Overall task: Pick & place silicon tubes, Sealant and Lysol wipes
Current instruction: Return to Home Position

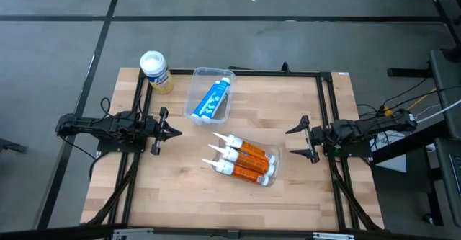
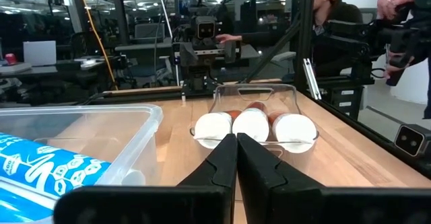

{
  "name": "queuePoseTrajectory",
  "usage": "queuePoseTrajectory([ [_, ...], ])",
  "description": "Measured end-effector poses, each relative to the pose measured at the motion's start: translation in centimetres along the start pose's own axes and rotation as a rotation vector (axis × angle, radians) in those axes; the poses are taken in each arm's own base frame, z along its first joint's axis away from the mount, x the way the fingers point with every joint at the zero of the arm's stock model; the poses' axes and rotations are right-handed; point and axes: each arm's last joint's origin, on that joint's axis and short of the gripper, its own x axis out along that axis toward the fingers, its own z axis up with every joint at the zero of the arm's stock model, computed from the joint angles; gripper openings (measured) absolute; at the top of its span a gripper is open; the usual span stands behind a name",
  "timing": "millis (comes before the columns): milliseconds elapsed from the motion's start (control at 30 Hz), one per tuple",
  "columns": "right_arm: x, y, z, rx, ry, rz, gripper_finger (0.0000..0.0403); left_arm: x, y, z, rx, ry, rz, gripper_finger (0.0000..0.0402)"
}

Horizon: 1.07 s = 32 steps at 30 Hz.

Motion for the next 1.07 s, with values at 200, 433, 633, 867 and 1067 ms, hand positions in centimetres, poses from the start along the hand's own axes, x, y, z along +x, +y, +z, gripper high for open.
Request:
queuePoseTrajectory([
  [200,0.28,0.01,-0.41,0.000,0.049,0.025,0.0364,0.00,0.00,-0.01,0.000,0.000,0.000,0.0009],
  [433,0.43,0.03,-0.60,-0.001,0.073,0.027,0.0364,0.00,0.00,0.00,0.000,0.000,0.000,0.0010],
  [633,0.43,0.03,-0.59,-0.001,0.072,0.027,0.0364,0.00,0.00,0.00,0.000,0.000,0.000,0.0006],
  [867,0.42,0.03,-0.59,-0.001,0.071,0.027,0.0364,0.00,0.00,0.00,0.000,0.000,0.000,0.0011],
  [1067,0.42,0.03,-0.59,-0.001,0.071,0.027,0.0364,0.00,0.00,-0.01,0.000,0.000,0.000,0.0007],
])
